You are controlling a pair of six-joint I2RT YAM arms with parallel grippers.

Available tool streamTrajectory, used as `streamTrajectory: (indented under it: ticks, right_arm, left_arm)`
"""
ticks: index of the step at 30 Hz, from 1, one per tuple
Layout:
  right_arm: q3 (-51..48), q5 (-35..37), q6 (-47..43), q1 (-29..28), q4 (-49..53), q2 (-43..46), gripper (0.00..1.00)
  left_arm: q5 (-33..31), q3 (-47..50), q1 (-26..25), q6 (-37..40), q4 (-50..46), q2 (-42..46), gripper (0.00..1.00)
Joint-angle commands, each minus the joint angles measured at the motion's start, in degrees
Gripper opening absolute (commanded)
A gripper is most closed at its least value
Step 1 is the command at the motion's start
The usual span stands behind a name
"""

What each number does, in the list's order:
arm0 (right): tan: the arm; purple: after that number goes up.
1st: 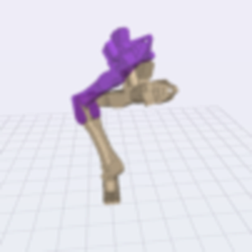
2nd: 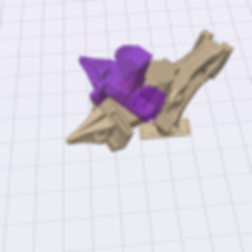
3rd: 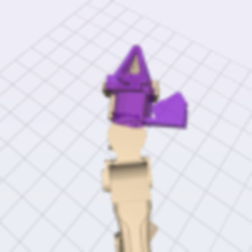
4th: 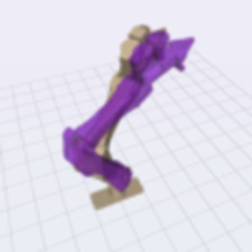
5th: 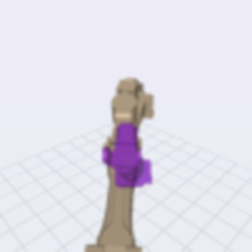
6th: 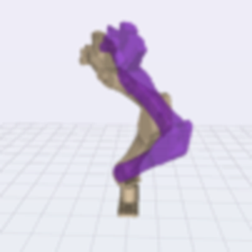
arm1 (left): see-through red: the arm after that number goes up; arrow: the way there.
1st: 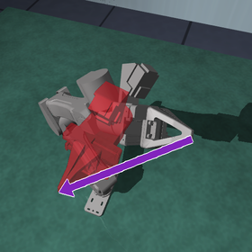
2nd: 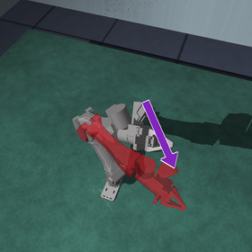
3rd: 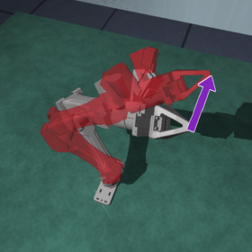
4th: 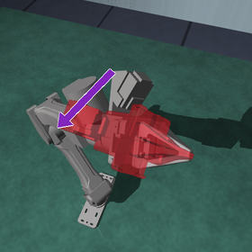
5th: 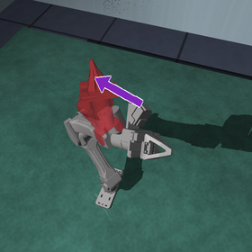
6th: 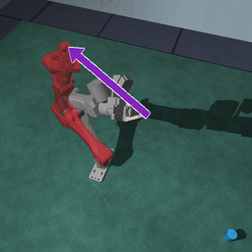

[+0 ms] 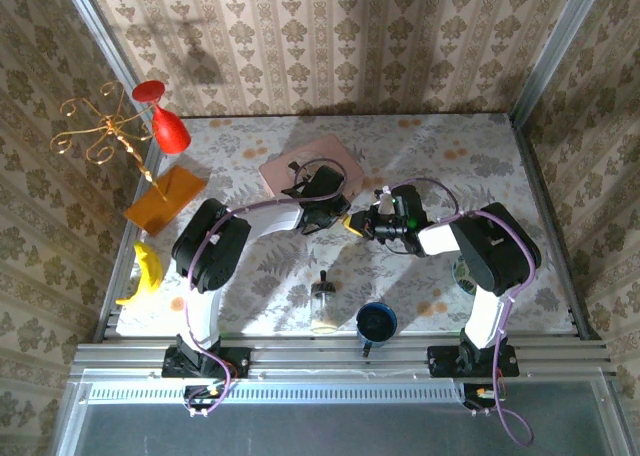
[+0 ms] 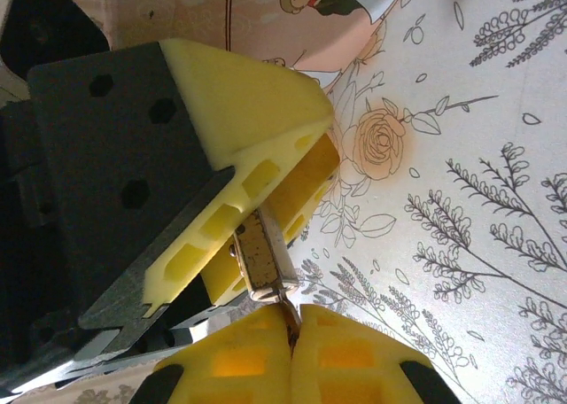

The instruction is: Unlock a padlock with a key

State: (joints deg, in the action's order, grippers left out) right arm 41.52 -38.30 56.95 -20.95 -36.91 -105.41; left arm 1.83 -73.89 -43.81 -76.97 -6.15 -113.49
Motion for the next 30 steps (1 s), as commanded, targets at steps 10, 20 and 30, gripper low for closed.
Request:
streamTrajectory:
  ticks: [10, 20, 30]
  right_arm:
    - [9.89, 3.3, -5.2, 0.82, -0.59, -2.28, 0.0]
    - [5.72, 8.12, -12.5, 0.9, 10.71, 4.78, 0.37]
    - [-2.8, 11.56, -14.87, 1.06, 13.2, 16.29, 0.34]
  left_arm:
    - [15.67, -0.3, -5.41, 0.59, 2.5, 4.51, 0.0]
    - [12.28, 2.12, -3.62, 0.08, 3.73, 5.95, 0.0]
    - [11.79, 2.56, -2.68, -0.29, 4.48, 6.01, 0.0]
